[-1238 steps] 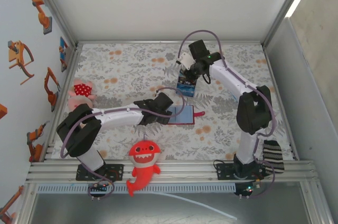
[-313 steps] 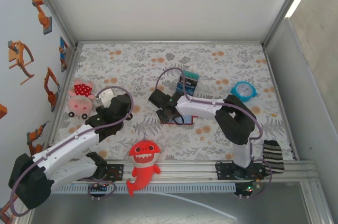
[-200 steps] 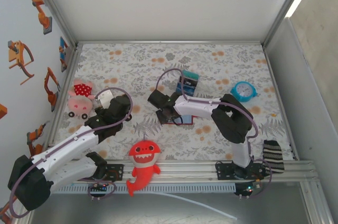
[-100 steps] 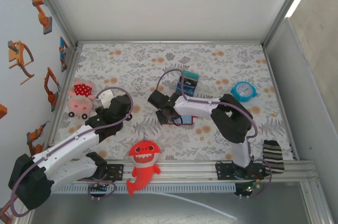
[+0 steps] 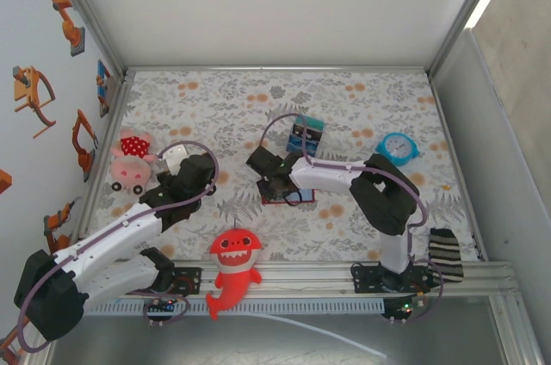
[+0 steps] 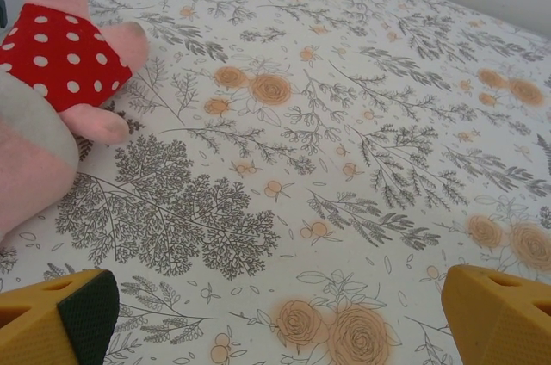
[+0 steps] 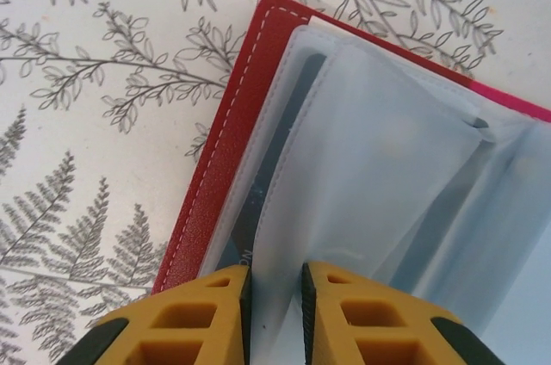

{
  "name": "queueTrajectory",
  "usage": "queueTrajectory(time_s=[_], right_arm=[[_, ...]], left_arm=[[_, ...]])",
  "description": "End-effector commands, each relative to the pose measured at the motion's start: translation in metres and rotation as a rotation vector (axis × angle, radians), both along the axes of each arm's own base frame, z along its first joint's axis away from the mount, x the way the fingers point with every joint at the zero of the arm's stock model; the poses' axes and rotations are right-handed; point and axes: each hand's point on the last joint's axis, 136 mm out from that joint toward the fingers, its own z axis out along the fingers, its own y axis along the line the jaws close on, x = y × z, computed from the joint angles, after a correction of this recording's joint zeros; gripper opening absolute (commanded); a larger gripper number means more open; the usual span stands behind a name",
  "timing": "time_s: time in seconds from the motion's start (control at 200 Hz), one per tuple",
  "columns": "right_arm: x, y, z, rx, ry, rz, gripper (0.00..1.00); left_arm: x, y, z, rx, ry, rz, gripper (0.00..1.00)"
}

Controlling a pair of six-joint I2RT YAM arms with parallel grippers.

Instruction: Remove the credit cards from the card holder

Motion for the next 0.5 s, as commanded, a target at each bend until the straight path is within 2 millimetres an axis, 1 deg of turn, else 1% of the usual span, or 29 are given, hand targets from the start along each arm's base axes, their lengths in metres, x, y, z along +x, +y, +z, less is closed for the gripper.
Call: queueTrajectory(time_s=[0.0,0.14,0.25,0.401,0.496], right_arm=[[-0.015,0.005,0.006,0.065,0.049,0.041,0.20],[-0.013,0.003,0.014,0.071,0.022,0.036,0.20],[-0.007,-0.007,0.016,0.030,-0.006,0.008,0.31],[-0.003,-0.014,0.020,0.003,-0.034,-0.013,0.35],[0.000,-0.018,0.022,-0.010,-0.049,-0.027,0.35]], left_arm=[[0.007,-0.009,0.016,-0.011,-0.032,-0.038,0.97],[0.010,-0.016,0.020,-0.010,-0.036,-0.059,0.97],[0.013,-0.023,0.022,-0.018,-0.038,-0.082,0.97],[0.017,-0.029,0.024,-0.015,-0.038,-0.094,0.97],[0.018,-0.031,0.025,-0.013,-0.040,-0.098,0.97]])
